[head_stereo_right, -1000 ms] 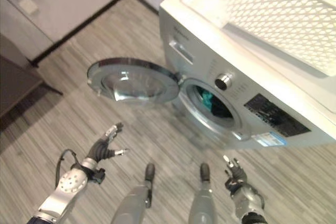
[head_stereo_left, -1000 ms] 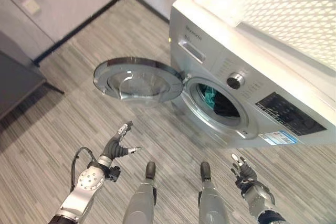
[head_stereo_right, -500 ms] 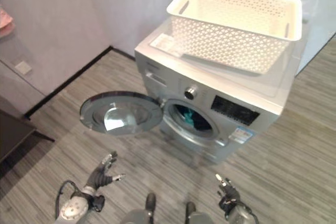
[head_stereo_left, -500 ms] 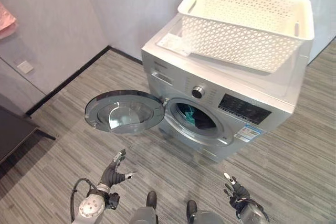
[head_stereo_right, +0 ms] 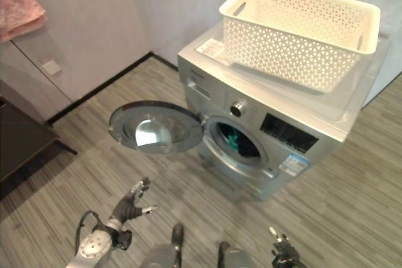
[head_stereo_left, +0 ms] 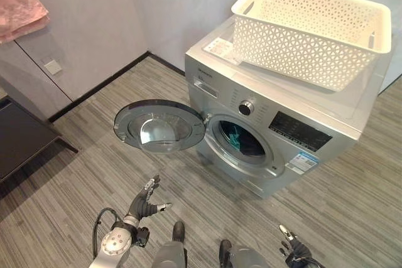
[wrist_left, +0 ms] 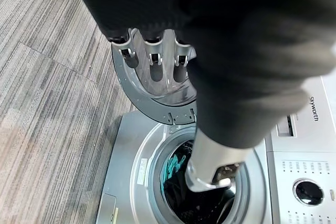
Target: Grab the laundry basket,head to the washer,open it,put in the laundry and shut it.
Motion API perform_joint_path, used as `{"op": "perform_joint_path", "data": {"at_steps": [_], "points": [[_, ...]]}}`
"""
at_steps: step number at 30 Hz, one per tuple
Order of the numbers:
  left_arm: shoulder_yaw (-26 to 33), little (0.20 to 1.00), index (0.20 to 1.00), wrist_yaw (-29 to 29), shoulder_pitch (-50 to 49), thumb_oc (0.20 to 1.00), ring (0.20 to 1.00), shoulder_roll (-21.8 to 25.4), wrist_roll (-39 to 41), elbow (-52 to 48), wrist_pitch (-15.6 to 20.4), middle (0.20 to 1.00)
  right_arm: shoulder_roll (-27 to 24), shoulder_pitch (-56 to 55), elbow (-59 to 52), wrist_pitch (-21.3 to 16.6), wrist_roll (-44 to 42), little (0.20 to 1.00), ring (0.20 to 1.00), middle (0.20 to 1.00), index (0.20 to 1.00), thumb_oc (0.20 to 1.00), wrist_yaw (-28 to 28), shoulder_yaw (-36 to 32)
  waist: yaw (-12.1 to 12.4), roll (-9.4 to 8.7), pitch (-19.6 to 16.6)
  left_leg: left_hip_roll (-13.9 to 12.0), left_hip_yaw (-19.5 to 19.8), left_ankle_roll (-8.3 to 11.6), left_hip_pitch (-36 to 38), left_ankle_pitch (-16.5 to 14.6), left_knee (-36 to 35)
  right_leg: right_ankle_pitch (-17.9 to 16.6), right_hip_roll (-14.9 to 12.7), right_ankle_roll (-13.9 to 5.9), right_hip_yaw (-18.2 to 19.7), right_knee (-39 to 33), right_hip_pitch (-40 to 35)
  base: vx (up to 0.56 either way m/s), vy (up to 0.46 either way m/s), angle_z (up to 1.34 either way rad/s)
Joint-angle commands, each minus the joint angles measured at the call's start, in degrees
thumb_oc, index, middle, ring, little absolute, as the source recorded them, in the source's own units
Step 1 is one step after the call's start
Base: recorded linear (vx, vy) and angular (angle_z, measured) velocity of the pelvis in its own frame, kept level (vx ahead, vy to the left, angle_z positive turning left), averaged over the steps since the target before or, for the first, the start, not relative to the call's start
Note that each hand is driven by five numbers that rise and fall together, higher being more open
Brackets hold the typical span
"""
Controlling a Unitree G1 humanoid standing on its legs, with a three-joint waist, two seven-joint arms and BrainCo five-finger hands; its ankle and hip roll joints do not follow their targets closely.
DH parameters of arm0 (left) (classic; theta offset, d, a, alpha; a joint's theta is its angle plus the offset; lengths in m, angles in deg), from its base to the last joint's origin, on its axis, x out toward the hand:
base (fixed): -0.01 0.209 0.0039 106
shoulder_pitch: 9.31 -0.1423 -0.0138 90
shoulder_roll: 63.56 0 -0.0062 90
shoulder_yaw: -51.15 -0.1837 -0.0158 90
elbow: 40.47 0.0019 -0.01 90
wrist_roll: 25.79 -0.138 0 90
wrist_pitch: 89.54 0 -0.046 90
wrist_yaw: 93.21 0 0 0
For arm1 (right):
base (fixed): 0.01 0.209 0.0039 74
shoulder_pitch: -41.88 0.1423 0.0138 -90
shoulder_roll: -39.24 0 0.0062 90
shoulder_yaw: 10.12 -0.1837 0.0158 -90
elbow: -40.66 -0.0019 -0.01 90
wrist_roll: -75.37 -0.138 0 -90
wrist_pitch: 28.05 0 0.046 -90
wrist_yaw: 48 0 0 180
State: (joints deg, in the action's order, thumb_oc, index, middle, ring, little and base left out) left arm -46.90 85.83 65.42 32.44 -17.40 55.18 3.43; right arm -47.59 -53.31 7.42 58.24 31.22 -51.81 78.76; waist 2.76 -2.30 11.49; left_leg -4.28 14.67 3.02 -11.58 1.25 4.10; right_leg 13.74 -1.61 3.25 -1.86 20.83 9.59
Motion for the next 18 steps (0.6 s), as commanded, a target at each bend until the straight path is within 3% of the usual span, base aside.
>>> {"op": "perform_joint_path", "data": {"at_steps": [1, 2, 5, 6, 11, 12, 14, 18], "points": [[9.0, 1.000, 1.000, 8.4, -1.9, 1.000, 1.000, 0.4, -2.4, -5.7, 5.5, 1.000, -0.5, -0.8, -0.4, -1.8, -0.2, 1.000, 1.000, 1.000, 1.000, 1.000, 0.2, -1.8, 0.9, 1.92, -3.2, -3.2, 1.1, 2.30, 0.1, 5.8, -4.9, -0.1, 2.7, -5.73, 3.6, -12.0, -11.8, 0.16, 0.165, -0.78], [9.0, 1.000, 1.000, 8.4, -2.0, 1.000, 1.000, 0.4, -2.5, -5.8, 5.5, 1.000, -0.5, -0.8, -0.4, -1.8, -0.2, 1.000, 1.000, 1.000, 1.000, 1.000, 0.2, -1.7, 0.9, 1.89, -3.2, -3.2, 1.1, 2.30, 0.2, 5.8, -4.9, -0.1, 2.6, -5.74, 3.6, -12.1, -11.9, 0.15, 0.195, -0.40], [16.0, 1.000, 1.000, 18.0, -1.5, 1.000, 1.000, 0.2, -8.5, -3.5, 6.9, 1.000, 1.1, -1.6, -2.5, -2.9, -0.4, 1.000, 1.000, 1.000, 1.000, 1.000, 0.6, -1.5, 1.6, 2.13, -4.3, -1.4, 2.0, 2.77, 2.0, 3.7, -5.0, -0.3, 0.6, -6.76, 5.0, -13.5, -13.2, 0.16, 0.248, -0.30], [23.1, 1.000, 1.000, 27.4, 0.3, 1.000, 1.000, 4.1, -17.5, 0.6, 4.5, 1.000, 1.5, -2.3, -3.6, -2.0, 2.1, 1.000, 1.000, 1.000, 1.000, 1.000, -0.4, 0.7, 1.4, 2.18, -5.3, -0.6, 0.5, 2.44, 2.5, 2.5, -4.3, -1.5, -1.5, -8.07, 6.7, -15.0, -13.3, 0.17, 0.285, -0.47], [26.8, 1.000, 1.000, 31.9, 6.0, 1.000, 1.000, 10.7, -22.8, 7.6, -0.1, 1.000, 1.4, -1.5, -4.5, -0.9, 4.4, 1.000, 1.000, 1.000, 1.000, 1.000, -1.0, 3.2, 0.8, 1.75, -5.9, -0.5, -2.1, 1.72, 2.9, 1.7, -4.9, -2.5, -2.8, -9.16, 9.3, -15.8, -11.8, 0.03, 0.171, -0.53], [27.4, 1.000, 1.000, 33.9, 12.3, 1.000, 1.000, 16.9, -23.2, 15.1, -2.2, 1.000, 0.5, -0.4, -5.4, -0.5, 5.8, 1.000, 1.000, 1.000, 1.000, 1.000, -1.4, 5.5, -0.6, 1.92, -5.6, -0.6, -3.4, 1.51, 2.7, 1.9, -5.8, -3.4, -3.3, -9.81, 10.5, -16.4, -10.3, -0.08, 0.133, -0.29], [27.0, 1.000, 1.000, 34.4, 18.2, 1.000, 1.000, 23.6, -22.2, 22.0, -3.2, 1.000, -0.5, 1.1, -6.4, -0.7, 6.1, 1.000, 1.000, 1.000, 1.000, 1.000, -1.8, 7.6, -1.5, 1.52, -5.3, -1.2, -4.3, 1.41, 1.8, 1.7, -6.5, -4.0, -3.4, -10.59, 11.6, -17.0, -8.3, -0.16, 0.126, -0.36], [17.9, 1.000, 1.000, 34.7, 33.9, 1.000, 1.000, 36.0, -20.8, 37.9, -3.3, 1.000, -4.0, 2.8, -10.5, -2.5, 4.5, 1.000, 1.000, 1.000, 1.000, 1.000, -2.6, 11.2, -3.6, 0.03, -1.8, -0.8, -6.6, 1.67, -6.0, 0.8, 0.7, -6.4, -4.1, -11.47, 12.7, -17.2, -3.5, -0.20, 0.081, -0.31]]}}
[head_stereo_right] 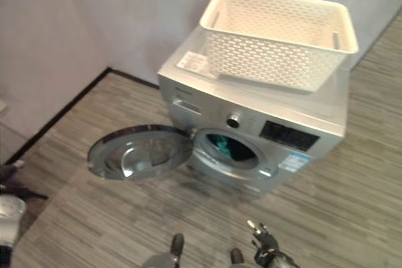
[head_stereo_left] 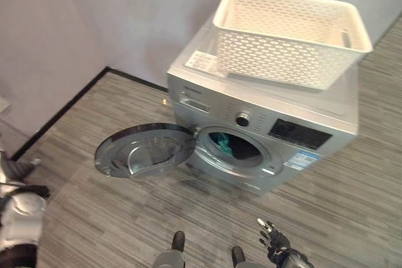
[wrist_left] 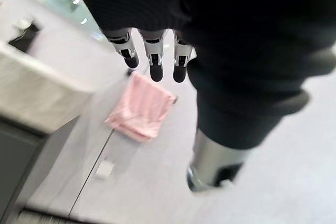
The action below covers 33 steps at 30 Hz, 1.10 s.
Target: Grab the laundry basket,head to the washer,open it,put in the laundry and shut it.
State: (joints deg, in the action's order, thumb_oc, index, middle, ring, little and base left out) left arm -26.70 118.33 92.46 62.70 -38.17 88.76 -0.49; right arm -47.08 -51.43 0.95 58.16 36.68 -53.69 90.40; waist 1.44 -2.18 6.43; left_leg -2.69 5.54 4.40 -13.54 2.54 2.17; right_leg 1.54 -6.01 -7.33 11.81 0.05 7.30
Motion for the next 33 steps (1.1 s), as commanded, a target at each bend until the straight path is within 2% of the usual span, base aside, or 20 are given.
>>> {"op": "perform_joint_path", "data": {"at_steps": [1, 2, 5, 6, 7, 8, 11, 12, 13, 14, 19, 25, 29, 33], "points": [[-3.2, 1.000, 1.000, 2.3, 7.8, 1.000, 1.000, 5.9, 0.1, 4.9, 0.8, 1.000, -4.3, 1.0, -4.0, -2.4, -1.0, 1.000, 1.000, 1.000, 1.000, 1.000, -0.7, -0.7, -2.0, -0.16, 3.2, -2.4, 2.6, 0.28, -4.5, -0.6, 3.1, 5.7, 0.3, -0.92, -1.0, 3.5, -1.1, -0.18, 0.099, -0.11], [-9.1, 1.000, 1.000, -0.3, 16.6, 1.000, 1.000, 10.8, 4.2, 13.8, 2.0, 1.000, -5.9, 1.8, -5.4, -2.8, -2.1, 1.000, 1.000, 1.000, 1.000, 1.000, -0.7, 0.0, -3.2, -0.75, 3.9, -2.9, 2.0, 0.06, -5.8, -0.9, 3.2, 4.6, 0.5, -1.59, -0.4, 3.1, 0.8, -0.14, 0.079, -0.10], [-20.2, 1.000, 1.000, -4.9, 29.4, 1.000, 1.000, 14.9, 7.0, 21.7, 3.2, 1.000, -8.0, 1.8, -7.6, -3.5, -3.3, 1.000, 1.000, 1.000, 1.000, 1.000, -1.4, 1.1, -4.5, -2.01, 5.3, -3.7, 1.2, 0.08, -8.5, -0.3, 3.6, 2.8, 0.4, -2.44, -1.0, 2.8, 3.7, -0.15, 0.053, -0.24], [-21.6, 1.000, 1.000, -4.9, 30.8, 1.000, 1.000, 14.9, 7.1, 22.3, 3.3, 1.000, -7.7, 1.8, -7.6, -3.5, -3.3, 1.000, 1.000, 1.000, 1.000, 1.000, -1.4, 0.8, -4.2, -2.20, 5.3, -3.7, 1.3, 0.09, -8.7, -0.3, 3.6, 2.8, 0.4, -2.45, -1.1, 2.8, 3.8, -0.13, 0.023, -0.22], [-29.4, 1.000, 1.000, -7.7, 39.5, 1.000, 1.000, 15.4, 7.1, 26.5, 3.5, 1.000, -8.8, 2.5, -7.8, -3.9, -3.9, 1.000, 1.000, 1.000, 1.000, 1.000, -1.6, 1.7, -5.2, -3.33, 6.5, -4.0, 1.2, 0.22, -10.3, 0.4, 3.2, 1.2, 0.4, -3.12, -1.9, 2.3, 5.5, -0.12, 0.016, -0.13], [-33.0, 1.000, 1.000, -9.1, 43.4, 1.000, 1.000, 15.3, 7.1, 27.9, 3.7, 1.000, -9.2, 2.9, -7.7, -3.9, -4.4, 1.000, 1.000, 1.000, 1.000, 1.000, -1.6, 2.0, -5.5, -3.89, 6.9, -4.1, 1.4, 0.29, -11.0, 0.7, 3.1, 0.6, 0.3, -3.32, -2.4, 1.9, 6.1, -0.14, 0.024, 0.02], [-38.1, 1.000, 1.000, -13.0, 49.6, 1.000, 1.000, 15.5, 7.9, 32.0, 4.1, 1.000, -9.6, 3.9, -8.3, -3.8, -6.0, 1.000, 1.000, 1.000, 1.000, 1.000, -1.7, 2.7, -6.4, -5.22, 7.7, -4.3, 1.5, 0.34, -12.1, 1.2, 2.6, -1.1, 0.4, -3.91, -2.6, 0.4, 7.3, -0.05, 0.022, 0.15], [-38.5, 1.000, 1.000, -13.1, 50.0, 1.000, 1.000, 15.5, 7.9, 32.1, 4.1, 1.000, -9.5, 3.9, -8.3, -3.8, -6.1, 1.000, 1.000, 1.000, 1.000, 1.000, -1.7, 2.6, -6.3, -5.30, 7.7, -4.3, 1.5, 0.34, -12.2, 1.2, 2.6, -1.1, 0.4, -3.91, -2.6, 0.4, 7.3, -0.05, 0.023, 0.04], [-40.5, 1.000, 1.000, -14.2, 54.2, 1.000, 1.000, 15.8, 8.9, 35.4, 3.5, 1.000, -10.2, 4.9, -10.0, -3.9, -7.2, 1.000, 1.000, 1.000, 1.000, 1.000, -1.8, 3.7, -7.0, -6.54, 8.2, -4.7, 1.3, 0.43, -13.1, 1.5, 2.4, -2.0, 0.6, -4.16, -2.4, -0.4, 8.3, -0.03, 0.014, -0.01], [-40.9, 1.000, 1.000, -14.2, 54.6, 1.000, 1.000, 15.8, 8.9, 35.5, 3.6, 1.000, -10.1, 4.9, -10.0, -3.9, -7.2, 1.000, 1.000, 1.000, 1.000, 1.000, -1.8, 3.7, -6.9, -6.65, 8.2, -4.7, 1.3, 0.42, -13.2, 1.5, 2.4, -2.1, 0.6, -4.17, -2.3, -0.4, 8.4, -0.05, 0.014, -0.05], [-46.6, 1.000, 1.000, -20.1, 64.4, 1.000, 1.000, 15.8, 8.4, 43.1, 1.2, 1.000, -11.4, 7.1, -13.7, -3.9, -8.2, 1.000, 1.000, 1.000, 1.000, 1.000, -0.7, 4.6, -8.4, -8.89, 9.3, -5.2, 1.7, 0.39, -16.4, 1.9, 2.4, -4.7, 0.6, -4.59, -2.5, -2.8, 11.0, -0.03, 0.018, -0.03], [-48.8, 1.000, 1.000, -22.2, 68.7, 1.000, 1.000, 15.3, 7.4, 45.8, -0.6, 1.000, -10.0, 7.6, -14.6, -3.5, -7.6, 1.000, 1.000, 1.000, 1.000, 1.000, 0.2, 6.1, -9.0, -10.67, 9.9, -4.8, 2.2, 0.22, -19.3, 1.9, 3.2, -5.8, 0.5, -4.66, -2.6, -3.7, 12.7, 0.00, 0.003, 0.04], [-48.7, 1.000, 1.000, -28.0, 64.6, 1.000, 1.000, 13.3, 4.2, 46.1, -1.2, 1.000, -9.2, 7.8, -13.4, -2.6, -6.6, 1.000, 1.000, 1.000, 1.000, 1.000, 0.1, 7.5, -9.3, -10.96, 9.9, -4.5, 2.4, 0.06, -20.1, 1.5, 4.0, -6.2, 0.3, -4.90, -2.5, -3.7, 13.2, 0.00, -0.001, 0.01], [-44.9, 1.000, 1.000, -42.2, 48.8, 1.000, 1.000, 8.7, 0.8, 44.9, -2.2, 1.000, -9.0, 7.4, -10.6, 0.6, -3.1, 1.000, 1.000, 1.000, 1.000, 1.000, -1.5, 8.7, -9.5, -10.58, 8.8, -4.5, 1.5, -0.11, -19.0, 0.5, 4.3, -5.5, 0.2, -4.88, -1.9, -2.9, 12.7, 0.02, 0.018, -0.04]]}}
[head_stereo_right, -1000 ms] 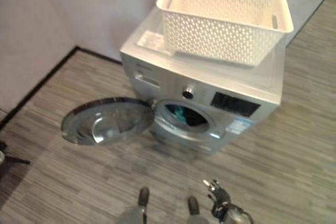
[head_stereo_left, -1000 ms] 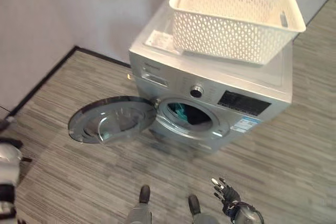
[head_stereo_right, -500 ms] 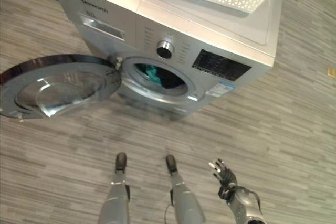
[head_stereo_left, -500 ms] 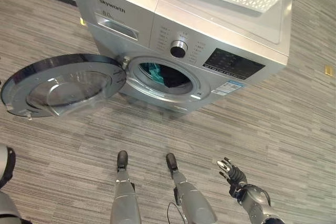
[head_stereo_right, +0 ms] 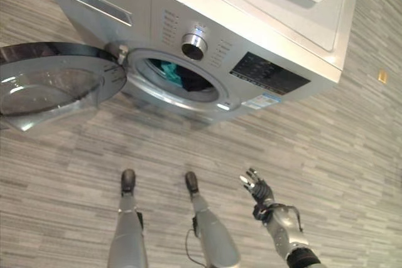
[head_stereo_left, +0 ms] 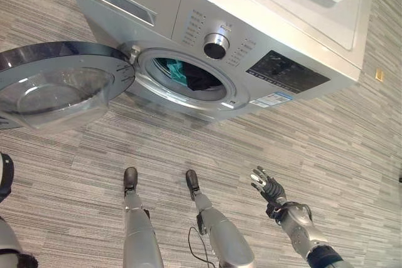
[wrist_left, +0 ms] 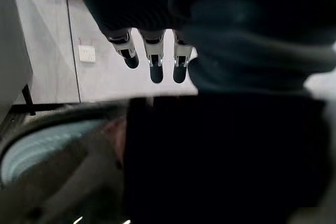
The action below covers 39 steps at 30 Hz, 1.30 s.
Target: Grab the laundry basket,head to the washer,open it,put in the laundry and shut it.
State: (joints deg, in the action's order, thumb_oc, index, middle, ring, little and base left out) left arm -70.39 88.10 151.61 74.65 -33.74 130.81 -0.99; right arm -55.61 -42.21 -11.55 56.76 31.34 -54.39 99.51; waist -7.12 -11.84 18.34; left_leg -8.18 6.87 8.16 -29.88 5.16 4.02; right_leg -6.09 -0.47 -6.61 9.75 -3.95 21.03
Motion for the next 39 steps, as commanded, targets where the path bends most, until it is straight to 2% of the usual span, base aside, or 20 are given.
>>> {"op": "perform_joint_path", "data": {"at_steps": [1, 3, 5, 6, 8, 11, 15, 18, 21, 26, 27, 29, 35, 39], "points": [[-0.4, 1.000, 1.000, -14.4, -13.7, 1.000, 1.000, -4.5, -3.3, 1.4, -2.1, 1.000, -0.5, -2.4, 2.0, 2.7, 2.8, 1.000, 1.000, 1.000, 1.000, 1.000, -1.2, -0.5, -0.9, -0.61, -3.4, 1.1, 0.0, -3.94, -2.0, -2.5, 2.5, 2.2, -5.4, -5.53, 0.3, 1.3, -1.4, 0.06, 0.040, -0.16], [1.4, 1.000, 1.000, -18.1, -20.0, 1.000, 1.000, -7.6, -3.1, -1.7, -2.0, 1.000, -1.0, -3.4, 2.0, 3.7, 4.3, 1.000, 1.000, 1.000, 1.000, 1.000, -2.5, -0.8, -0.7, 0.18, -4.1, 1.2, -0.5, -4.03, -0.4, -3.1, 2.4, 2.7, -5.4, -5.34, 0.5, 1.9, -2.0, 0.07, 0.020, -0.14], [2.0, 1.000, 1.000, -18.5, -22.3, 1.000, 1.000, -9.2, -3.6, -2.9, -1.7, 1.000, -1.4, -3.6, 1.9, 4.0, 4.8, 1.000, 1.000, 1.000, 1.000, 1.000, -3.1, -1.0, -0.7, 0.50, -4.3, 1.3, -0.7, -4.13, 0.5, -3.4, 2.3, 3.0, -5.5, -5.22, 0.5, 2.2, -2.3, 0.06, 0.010, -0.05], [2.0, 1.000, 1.000, -18.5, -27.4, 1.000, 1.000, -12.4, -6.4, -5.5, -0.8, 1.000, -2.6, -4.2, 1.4, 4.6, 6.3, 1.000, 1.000, 1.000, 1.000, 1.000, -4.0, -1.7, -0.7, 1.36, -4.8, 1.3, -1.2, -4.17, 2.5, -3.9, 2.1, 3.7, -5.5, -4.99, 0.7, 3.4, -3.0, 0.09, 0.021, -0.06], [2.0, 1.000, 1.000, -18.4, -29.6, 1.000, 1.000, -13.6, -7.3, -6.7, -0.6, 1.000, -3.4, -4.8, 0.6, 5.0, 6.9, 1.000, 1.000, 1.000, 1.000, 1.000, -4.3, -2.4, -0.7, 1.81, -5.1, 1.4, -1.3, -4.21, 3.4, -4.2, 2.0, 4.1, -5.4, -4.90, 1.0, 3.9, -3.3, 0.09, 0.017, -0.17], [0.0, 1.000, 1.000, -18.7, -38.3, 1.000, 1.000, -18.4, -9.8, -12.5, 1.4, 1.000, -5.5, -6.0, 0.3, 5.3, 8.2, 1.000, 1.000, 1.000, 1.000, 1.000, -5.5, -5.8, -0.4, 3.96, -6.0, 1.5, -1.8, -4.31, 7.9, -4.8, 1.0, 5.7, -5.1, -4.49, 2.0, 5.5, -5.3, 0.12, 0.023, -0.10], [-1.7, 1.000, 1.000, -18.5, -45.9, 1.000, 1.000, -20.6, -7.5, -26.4, 3.8, 1.000, -6.0, -7.1, 1.8, 4.9, 10.0, 1.000, 1.000, 1.000, 1.000, 1.000, -6.1, -9.4, 0.2, 6.28, -7.4, 0.8, -3.4, -4.48, 12.4, -4.5, -1.9, 6.2, -5.3, -4.27, 2.9, 5.4, -7.2, 0.10, 0.017, -0.26], [0.6, 1.000, 1.000, -11.8, -48.4, 1.000, 1.000, -23.3, -3.8, -33.7, 5.0, 1.000, -5.8, -8.7, 3.4, 3.9, 10.6, 1.000, 1.000, 1.000, 1.000, 1.000, -6.6, -11.5, 0.4, 7.42, -8.7, 0.8, -4.2, -4.45, 15.0, -4.2, -3.5, 6.8, -5.7, -4.04, 3.0, 5.2, -8.7, 0.09, -0.017, -0.15], [3.5, 1.000, 1.000, -4.8, -49.5, 1.000, 1.000, -29.4, -1.8, -36.8, 6.4, 1.000, -4.7, -9.4, 6.9, 2.7, 10.4, 1.000, 1.000, 1.000, 1.000, 1.000, -5.6, -13.0, 0.4, 8.30, -10.1, 0.9, -4.6, -4.34, 16.7, -3.9, -4.6, 7.3, -5.9, -4.03, 3.0, 5.0, -9.7, 0.07, -0.039, -0.03], [10.9, 1.000, 1.000, 1.3, -53.0, 1.000, 1.000, -36.6, 6.0, -42.7, 9.2, 1.000, -3.0, -12.2, 10.3, 2.1, 11.9, 1.000, 1.000, 1.000, 1.000, 1.000, -3.9, -15.0, 0.7, 9.25, -12.0, 1.0, -5.0, -4.21, 19.2, -3.8, -6.3, 7.9, -6.0, -3.64, 2.7, 4.0, -11.7, 0.06, -0.061, -0.02], [10.9, 1.000, 1.000, 1.3, -53.0, 1.000, 1.000, -36.6, 6.0, -42.7, 9.2, 1.000, -3.0, -12.2, 10.3, 2.1, 11.9, 1.000, 1.000, 1.000, 1.000, 1.000, -3.9, -15.0, 0.7, 9.25, -12.0, 1.0, -5.0, -4.21, 19.2, -3.8, -6.3, 7.9, -6.0, -3.64, 2.7, 4.0, -11.7, 0.03, -0.086, -0.04], [15.5, 1.000, 1.000, 4.5, -54.6, 1.000, 1.000, -37.5, 9.8, -43.7, 10.4, 1.000, -1.4, -13.3, 11.3, 1.9, 12.0, 1.000, 1.000, 1.000, 1.000, 1.000, -3.1, -15.9, 1.0, 9.34, -12.4, 1.2, -4.6, -4.10, 19.5, -3.4, -6.8, 8.0, -6.1, -3.36, 2.4, 3.2, -12.6, 0.00, -0.071, -0.02], [22.2, 1.000, 1.000, 3.8, -62.4, 1.000, 1.000, -38.3, 17.2, -45.4, 11.8, 1.000, 0.0, -15.5, 10.1, 1.6, 11.9, 1.000, 1.000, 1.000, 1.000, 1.000, -3.1, -17.8, 1.3, 10.29, -13.5, 1.7, -3.9, -4.05, 19.7, -2.7, -8.2, 8.1, -6.4, -3.10, 1.2, 1.9, -13.7, 0.00, -0.032, 0.05], [20.9, 1.000, 1.000, 2.1, -64.0, 1.000, 1.000, -37.7, 15.6, -45.4, 11.6, 1.000, -0.3, -15.5, 10.0, 1.8, 12.4, 1.000, 1.000, 1.000, 1.000, 1.000, -3.1, -18.1, 1.5, 10.77, -13.8, 2.0, -3.8, -4.07, 19.6, -2.4, -8.5, 8.3, -6.6, -3.05, 0.6, 2.0, -14.1, 0.00, -0.005, 0.15]]}}
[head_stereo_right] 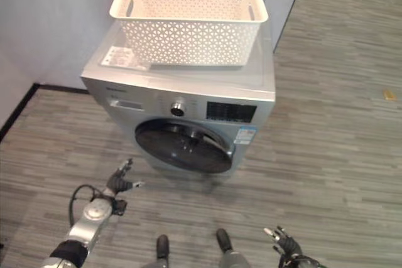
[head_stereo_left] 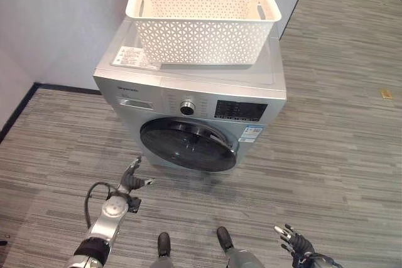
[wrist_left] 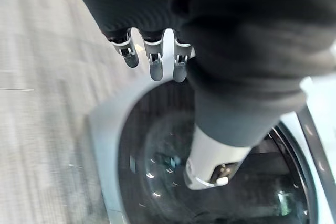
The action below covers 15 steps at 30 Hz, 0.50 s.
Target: Grab the laundry basket,head to the washer,open it,put in the laundry and shut it.
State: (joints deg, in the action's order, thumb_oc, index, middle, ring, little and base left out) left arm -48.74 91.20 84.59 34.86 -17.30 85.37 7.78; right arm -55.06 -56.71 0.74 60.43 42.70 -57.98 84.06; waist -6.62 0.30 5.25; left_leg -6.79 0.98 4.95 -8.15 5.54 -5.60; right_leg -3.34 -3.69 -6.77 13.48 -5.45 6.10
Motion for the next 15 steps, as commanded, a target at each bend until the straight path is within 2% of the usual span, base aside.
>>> {"op": "perform_joint_path", "data": {"at_steps": [1, 6, 9, 10, 11, 12, 13, 14, 15], "points": [[-1.9, 1.000, 1.000, -1.6, 2.9, 1.000, 1.000, 2.4, -2.3, 0.3, 2.6, 1.000, -1.1, -0.8, -2.3, -1.9, 1.6, 1.000, 1.000, 1.000, 1.000, 1.000, 0.2, -2.1, 1.1, -1.29, -0.7, 0.7, 2.2, -0.89, -2.2, -2.7, 1.1, 5.6, -3.5, -2.88, -3.3, 3.5, 0.8, 0.00, -0.003, 0.08], [-10.2, 1.000, 1.000, -6.6, 0.8, 1.000, 1.000, 5.9, -16.9, -2.8, 1.2, 1.000, -5.6, 3.3, -3.8, -1.6, 19.0, 1.000, 1.000, 1.000, 1.000, 1.000, -2.1, 9.4, 3.6, -0.70, -0.2, 1.5, 3.7, -1.46, -1.9, -3.3, 1.2, 5.9, -4.2, -3.08, -5.3, 3.3, -0.4, 0.01, -0.006, 0.07], [-13.3, 1.000, 1.000, -6.9, -1.0, 1.000, 1.000, 5.0, -20.4, -0.9, 1.3, 1.000, -6.5, 10.7, -3.9, -1.3, 29.3, 1.000, 1.000, 1.000, 1.000, 1.000, -1.0, 18.0, 5.7, -0.41, -0.1, 2.0, 4.7, -1.89, -1.6, -3.5, 1.4, 6.1, -4.8, -3.03, -6.3, 2.9, -1.5, 0.03, -0.001, 0.20], [-13.3, 1.000, 1.000, -6.9, -0.9, 1.000, 1.000, 5.0, -20.4, -0.8, 1.3, 1.000, -6.5, 10.8, -3.8, -1.3, 29.3, 1.000, 1.000, 1.000, 1.000, 1.000, -1.0, 18.1, 5.7, -0.37, -0.1, 1.9, 4.7, -1.87, -1.8, -3.3, 1.3, 6.0, -4.7, -3.02, -6.3, 2.8, -1.3, 0.02, 0.007, 0.18], [-13.5, 1.000, 1.000, -6.1, -1.9, 1.000, 1.000, 3.0, -19.3, 1.1, 1.6, 1.000, -5.3, 16.8, -0.8, -1.3, 33.3, 1.000, 1.000, 1.000, 1.000, 1.000, 0.5, 22.4, 7.3, -0.03, -0.2, 2.3, 5.6, -2.04, -2.0, -3.3, 1.4, 6.1, -5.1, -2.93, -7.3, 2.4, -2.0, 0.00, 0.013, 0.25], [-14.1, 1.000, 1.000, -6.0, -2.2, 1.000, 1.000, 2.3, -18.8, 1.5, 1.6, 1.000, -4.3, 20.0, 1.0, -1.3, 34.5, 1.000, 1.000, 1.000, 1.000, 1.000, 1.5, 24.0, 8.3, 0.13, -0.1, 2.6, 6.1, -2.14, -2.1, -3.2, 1.5, 6.1, -5.3, -2.90, -7.9, 2.2, -2.4, -0.02, 0.005, 0.31], [-15.1, 1.000, 1.000, -6.1, -3.7, 1.000, 1.000, 1.8, -17.9, 0.3, 1.6, 1.000, -2.0, 26.9, 5.9, -1.0, 35.5, 1.000, 1.000, 1.000, 1.000, 1.000, 3.4, 26.2, 11.1, 0.50, 0.5, 3.3, 7.4, -2.30, -3.0, -3.0, 1.7, 6.2, -5.7, -2.85, -9.0, 1.9, -2.7, -0.03, -0.003, 0.35], [-15.0, 1.000, 1.000, -6.1, -3.7, 1.000, 1.000, 1.9, -17.9, 0.2, 1.6, 1.000, -1.8, 27.1, 6.1, -1.1, 35.5, 1.000, 1.000, 1.000, 1.000, 1.000, 3.5, 26.3, 11.0, 0.45, 0.6, 3.3, 7.4, -2.30, -3.0, -3.1, 1.7, 6.2, -5.7, -2.85, -9.1, 1.9, -2.7, -0.10, -0.028, 0.48], [-15.6, 1.000, 1.000, -7.1, -5.7, 1.000, 1.000, 2.3, -15.3, -2.9, 1.6, 1.000, 0.6, 34.9, 13.7, -0.4, 35.9, 1.000, 1.000, 1.000, 1.000, 1.000, 5.5, 27.1, 14.3, 0.86, 1.9, 4.1, 8.9, -2.39, -4.4, -2.8, 2.3, 6.2, -5.9, -2.86, -10.3, 1.7, -2.8, -0.08, -0.019, 0.57]]}}
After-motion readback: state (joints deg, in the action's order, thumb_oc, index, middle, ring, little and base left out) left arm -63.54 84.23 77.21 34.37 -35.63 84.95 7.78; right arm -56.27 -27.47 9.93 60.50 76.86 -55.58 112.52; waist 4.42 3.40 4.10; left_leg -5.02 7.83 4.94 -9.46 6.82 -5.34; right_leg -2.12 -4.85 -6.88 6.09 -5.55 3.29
